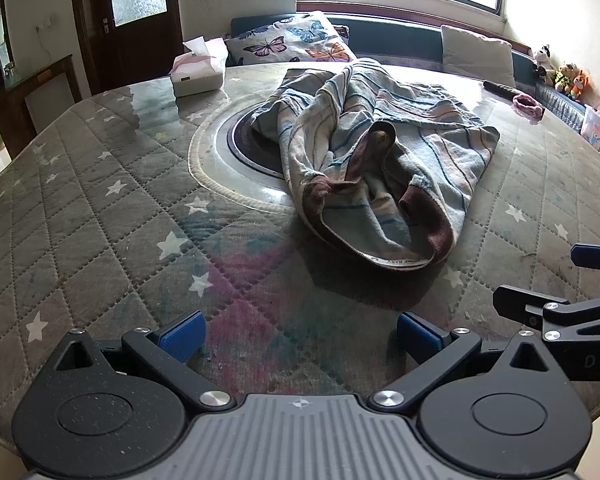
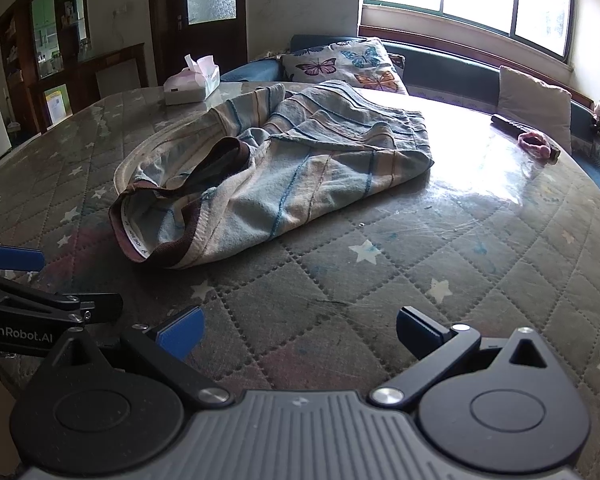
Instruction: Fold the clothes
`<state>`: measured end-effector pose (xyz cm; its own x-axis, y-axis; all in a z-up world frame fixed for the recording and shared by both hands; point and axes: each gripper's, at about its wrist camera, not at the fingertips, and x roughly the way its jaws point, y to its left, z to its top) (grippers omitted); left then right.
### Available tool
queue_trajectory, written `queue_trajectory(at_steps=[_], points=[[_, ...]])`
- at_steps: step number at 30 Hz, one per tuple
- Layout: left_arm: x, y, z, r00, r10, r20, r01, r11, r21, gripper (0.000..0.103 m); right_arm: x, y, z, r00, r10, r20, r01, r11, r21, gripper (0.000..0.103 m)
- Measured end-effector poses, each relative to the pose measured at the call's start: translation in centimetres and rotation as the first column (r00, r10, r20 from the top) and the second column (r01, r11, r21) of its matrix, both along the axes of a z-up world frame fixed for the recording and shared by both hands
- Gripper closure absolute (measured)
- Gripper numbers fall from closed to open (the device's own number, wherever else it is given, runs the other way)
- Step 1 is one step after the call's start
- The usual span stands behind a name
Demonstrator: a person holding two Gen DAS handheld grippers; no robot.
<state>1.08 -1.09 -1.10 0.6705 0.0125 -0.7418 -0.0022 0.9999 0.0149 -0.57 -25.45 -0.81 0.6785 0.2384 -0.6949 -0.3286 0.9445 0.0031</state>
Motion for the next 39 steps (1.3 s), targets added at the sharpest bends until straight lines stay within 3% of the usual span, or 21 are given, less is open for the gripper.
queue_trajectory(at_steps=[18,30,39], points=[[1.0,0.4,0.6,1.000,0.004,-0.002,-0.004,1.000,-0.002,0.000,0.9,0.4,0.6,1.000,0.018,0.003,-0.018,1.000,0.011,0.000],[4.4,2.3,3.2,0.997,0.024,0.072,-0.025,1.000,0.012,0.001,4.3,0.2,2.1,0.999,0.045,0.022,-0.045,0.999,0.020,0.000],[9.8,2.6,5.6,0.989,-0.016,0.148,0.016,1.000,0.006,0.024,9.9,-0.9,3.5,1.000,0.006,0.030,-0.008,0.998,0.066,0.011]])
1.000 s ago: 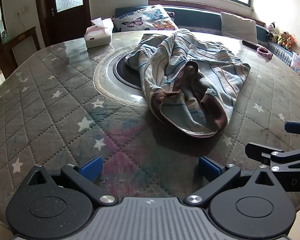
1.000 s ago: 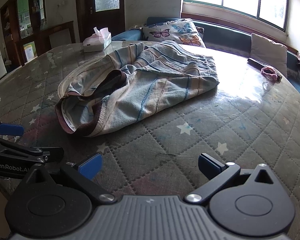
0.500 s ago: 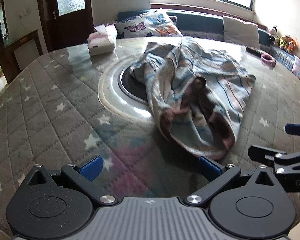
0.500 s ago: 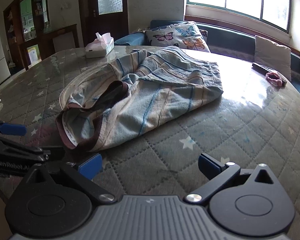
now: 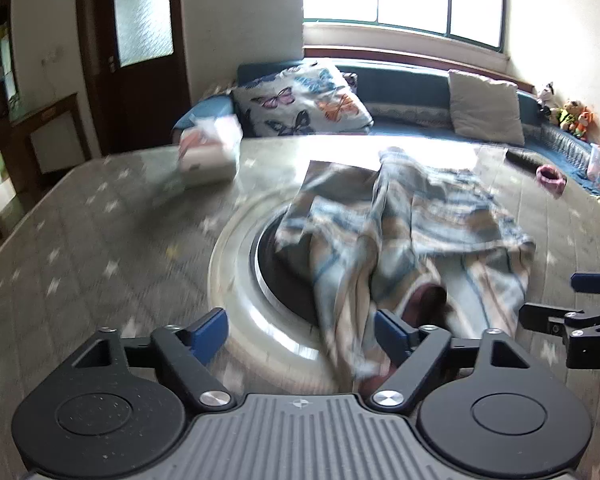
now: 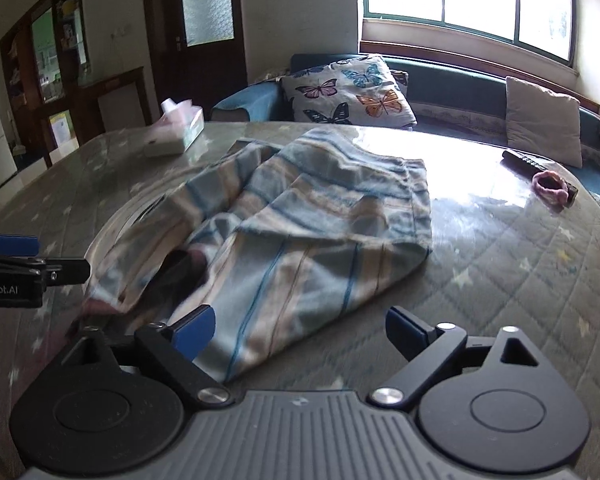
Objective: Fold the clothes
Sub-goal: 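Grasp the striped towel edges with both grippers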
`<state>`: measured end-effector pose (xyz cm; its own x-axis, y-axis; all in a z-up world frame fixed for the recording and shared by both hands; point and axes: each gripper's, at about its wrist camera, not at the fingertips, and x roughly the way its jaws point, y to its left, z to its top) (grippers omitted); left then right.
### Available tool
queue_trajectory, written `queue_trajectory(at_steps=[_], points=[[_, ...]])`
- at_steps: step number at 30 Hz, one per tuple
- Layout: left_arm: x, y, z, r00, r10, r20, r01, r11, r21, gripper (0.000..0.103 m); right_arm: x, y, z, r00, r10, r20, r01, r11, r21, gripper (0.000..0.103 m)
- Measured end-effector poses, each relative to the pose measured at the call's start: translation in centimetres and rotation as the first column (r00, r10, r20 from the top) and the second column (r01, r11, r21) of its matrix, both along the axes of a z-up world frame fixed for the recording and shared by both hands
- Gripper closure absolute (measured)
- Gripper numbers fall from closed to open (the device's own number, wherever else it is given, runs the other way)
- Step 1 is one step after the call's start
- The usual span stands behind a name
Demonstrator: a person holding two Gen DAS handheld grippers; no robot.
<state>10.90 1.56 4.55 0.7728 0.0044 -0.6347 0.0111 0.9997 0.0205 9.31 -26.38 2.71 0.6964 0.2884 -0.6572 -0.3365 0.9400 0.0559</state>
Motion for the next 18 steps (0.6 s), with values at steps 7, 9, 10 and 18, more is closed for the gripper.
queue_trajectory(at_steps=[7,9,10,18], points=[[5.5,-2.4,0.3,0.995,-0.101,0.024,0.100,0.995,0.024,0.027,4.7,0.3,0.3,1.000,-0.006,-0.015,0.006,0.999,0.031,0.021],[7.1,-3.1,0.0,0.991,-0.130,0.021,0.129,0.991,0.027,0.027,6.0,0.6,0.3,1.000,-0.004,-0.016,0.005,1.000,0.028,0.023],[8.0,-3.5,-0.2,0.990,-0.140,0.021,0.140,0.990,0.029,0.027,6.5,0.7,0.2,1.000,-0.005,-0.018,0.005,1.000,0.028,0.025],[12.8,-4.2,-2.8,0.984,-0.169,-0.060,0.171,0.985,0.032,0.086,10.1,2.2,-0.3,0.999,0.020,-0.050,-0.017,0.998,0.053,0.038]])
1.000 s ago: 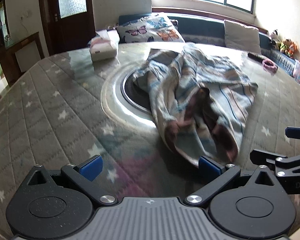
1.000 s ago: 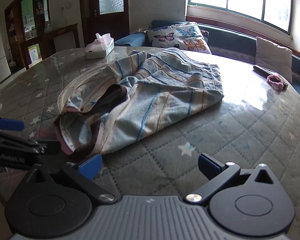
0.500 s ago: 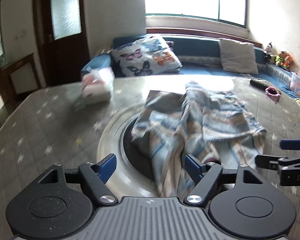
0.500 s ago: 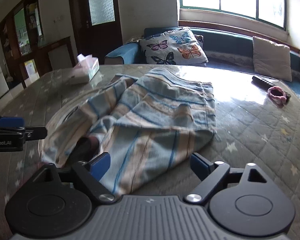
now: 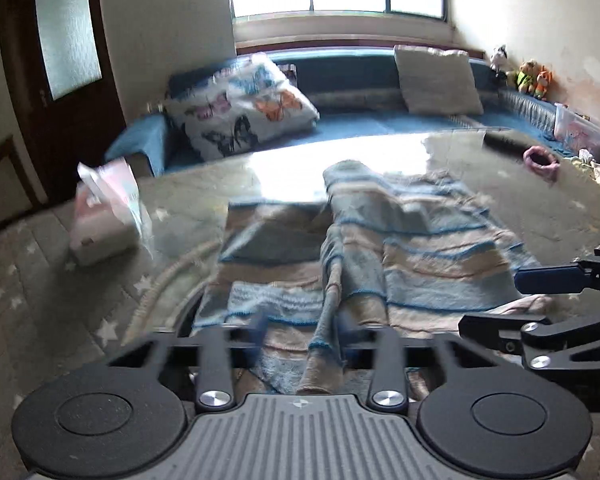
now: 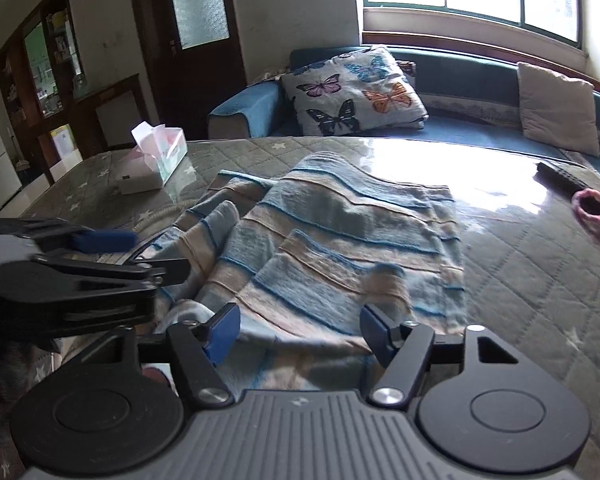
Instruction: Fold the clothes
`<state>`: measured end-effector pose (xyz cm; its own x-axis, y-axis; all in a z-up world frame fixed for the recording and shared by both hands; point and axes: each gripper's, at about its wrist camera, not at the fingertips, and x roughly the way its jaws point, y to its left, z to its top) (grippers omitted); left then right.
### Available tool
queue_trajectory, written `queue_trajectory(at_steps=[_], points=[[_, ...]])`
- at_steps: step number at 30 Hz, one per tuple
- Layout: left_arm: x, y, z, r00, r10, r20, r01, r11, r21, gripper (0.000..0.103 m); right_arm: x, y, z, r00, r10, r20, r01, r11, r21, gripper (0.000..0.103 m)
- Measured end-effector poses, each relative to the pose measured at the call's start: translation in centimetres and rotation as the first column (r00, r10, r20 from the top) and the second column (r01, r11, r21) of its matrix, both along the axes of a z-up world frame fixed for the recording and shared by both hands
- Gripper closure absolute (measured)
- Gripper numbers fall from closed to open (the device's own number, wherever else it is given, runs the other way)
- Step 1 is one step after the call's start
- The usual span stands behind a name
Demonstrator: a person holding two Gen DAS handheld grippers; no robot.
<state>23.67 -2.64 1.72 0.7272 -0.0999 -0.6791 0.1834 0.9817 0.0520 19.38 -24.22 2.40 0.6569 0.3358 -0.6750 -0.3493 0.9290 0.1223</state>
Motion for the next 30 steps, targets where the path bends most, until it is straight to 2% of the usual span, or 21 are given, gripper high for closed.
queue_trajectory(at_steps=[1,2,10,17,19,25,30], points=[[0.1,0.4,-0.3,1.000,0.003,-0.008,-0.003,1.000,-0.010,0.094,0.3,0.3,-0.1,1.000,0.008,-0.004,-0.008,1.000,0.002,0.041],[0.0,0.9,-0.5,1.000,0.008,-0.012,-0.009,1.000,-0.018,0.098,0.6,0.6,-0.2,1.000,0.016,-0.009,-0.016,1.000,0.004,0.042],[-2.1,4.8,0.4,0.995,0.091,0.028,-0.089,0.995,-0.052,0.100,3.0,3.8,-2.1,0.996,0.069,-0.060,-0.069,0.998,0.008,0.058],[-4.1,7.6,1.5,0.983,0.170,0.064,-0.164,0.982,-0.089,0.100,3.0,4.3,-3.3,0.994,0.063,-0.084,-0.064,0.998,-0.007,0.094],[-4.8,8.4,1.8,0.977,0.200,0.074,-0.192,0.977,-0.098,0.100,2.7,3.8,-3.1,0.995,0.052,-0.082,-0.053,0.999,-0.010,0.099],[-7.8,11.3,2.4,0.949,0.296,0.106,-0.287,0.953,-0.096,0.100,1.0,2.0,-1.3,1.000,0.015,-0.024,-0.015,1.000,-0.002,0.102],[-10.9,13.9,2.2,0.922,0.377,0.093,-0.368,0.924,-0.100,0.100,-1.1,-1.1,0.7,0.999,-0.041,0.034,0.040,0.999,0.030,0.102]])
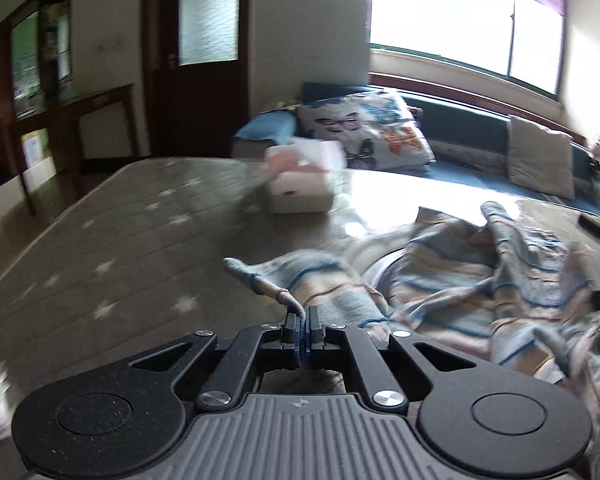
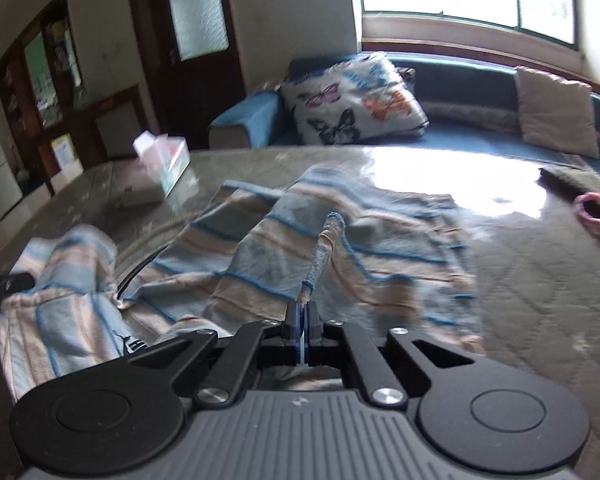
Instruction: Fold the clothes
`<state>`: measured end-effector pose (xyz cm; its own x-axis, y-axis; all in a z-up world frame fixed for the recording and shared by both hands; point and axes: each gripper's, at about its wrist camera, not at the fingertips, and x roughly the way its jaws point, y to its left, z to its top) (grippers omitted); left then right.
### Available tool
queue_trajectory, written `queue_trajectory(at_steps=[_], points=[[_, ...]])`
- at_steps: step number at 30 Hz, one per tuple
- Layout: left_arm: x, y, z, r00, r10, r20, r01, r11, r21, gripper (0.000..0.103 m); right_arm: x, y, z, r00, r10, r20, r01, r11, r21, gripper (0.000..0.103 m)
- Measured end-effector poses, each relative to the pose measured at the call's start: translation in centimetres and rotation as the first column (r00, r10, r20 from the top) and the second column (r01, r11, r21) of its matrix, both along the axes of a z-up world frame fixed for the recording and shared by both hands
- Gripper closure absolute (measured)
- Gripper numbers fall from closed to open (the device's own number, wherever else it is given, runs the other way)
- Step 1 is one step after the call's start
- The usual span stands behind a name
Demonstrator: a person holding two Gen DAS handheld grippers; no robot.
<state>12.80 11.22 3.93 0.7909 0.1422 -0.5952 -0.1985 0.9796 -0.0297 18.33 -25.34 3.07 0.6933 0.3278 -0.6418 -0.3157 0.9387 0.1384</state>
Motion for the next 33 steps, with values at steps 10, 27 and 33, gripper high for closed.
queue_trajectory(at_steps=[10,27,33], points=[[-5.6,1.2,-0.8,0.997,0.077,-0.030,-0.078,0.997,-0.022,0.100,-6.2,-9.2,2.4,0.982,-0.180,0.063,0.176,0.983,0.059,0.102],[-11.2,0.9,-2.6,0.983,0.072,-0.167,-0.072,0.997,0.006,0.096,-15.7,-16.7,-0.7,0.934,-0.337,-0.115,0.341,0.940,0.013,0.098],[-11.9,0.7,-1.3,0.988,0.070,-0.137,-0.066,0.997,0.035,0.088,-14.2,-17.8,-0.6,0.928,-0.365,-0.075,0.366,0.931,-0.004,0.078]])
